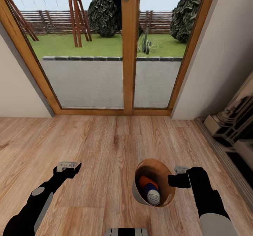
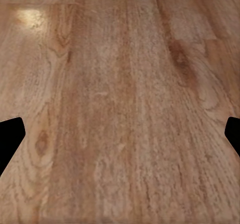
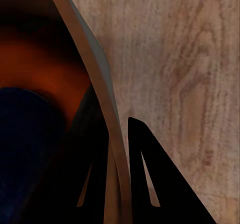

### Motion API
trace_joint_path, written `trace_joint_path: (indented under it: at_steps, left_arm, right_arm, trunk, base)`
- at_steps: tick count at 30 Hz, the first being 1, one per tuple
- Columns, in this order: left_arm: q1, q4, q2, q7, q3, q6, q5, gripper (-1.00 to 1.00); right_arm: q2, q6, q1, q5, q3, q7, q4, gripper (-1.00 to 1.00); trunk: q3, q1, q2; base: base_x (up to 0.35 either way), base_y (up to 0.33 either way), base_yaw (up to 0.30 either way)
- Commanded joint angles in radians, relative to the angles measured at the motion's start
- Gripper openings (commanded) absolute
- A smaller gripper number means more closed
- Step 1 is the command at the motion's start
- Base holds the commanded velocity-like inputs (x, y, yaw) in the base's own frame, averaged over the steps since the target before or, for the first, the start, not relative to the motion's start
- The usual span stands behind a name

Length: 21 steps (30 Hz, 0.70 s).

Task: Put the three can of soda from the living room inside the tash can in the kitchen.

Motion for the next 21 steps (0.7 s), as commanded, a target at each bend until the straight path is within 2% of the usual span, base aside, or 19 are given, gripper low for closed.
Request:
trace_joint_path:
  at_steps: [1,12,21]
  left_arm:
    - [0.0,0.0,0.0,0.0,0.0,0.0,0.0,1.0]
    - [0.0,0.002,0.0,0.0,-0.001,-0.001,0.0,1.0]
    - [0.0,0.004,0.0,-0.001,-0.003,-0.002,0.0,1.0]
  right_arm:
    - [0.0,0.009,0.0,-0.031,0.0,0.007,0.0,-1.0]
    - [0.0,0.009,0.0,-0.031,0.001,0.007,0.0,-1.0]
    - [0.001,0.009,0.0,-0.031,0.002,0.007,0.0,-1.0]
  trunk:
    - [0.0,0.0,0.0]
    - [-0.039,0.004,-0.002]
    - [-0.039,0.004,-0.002]
  base:
    - [0.0,0.0,0.0]
    - [0.0,0.0,0.0]
    - [0.0,0.0,0.0]
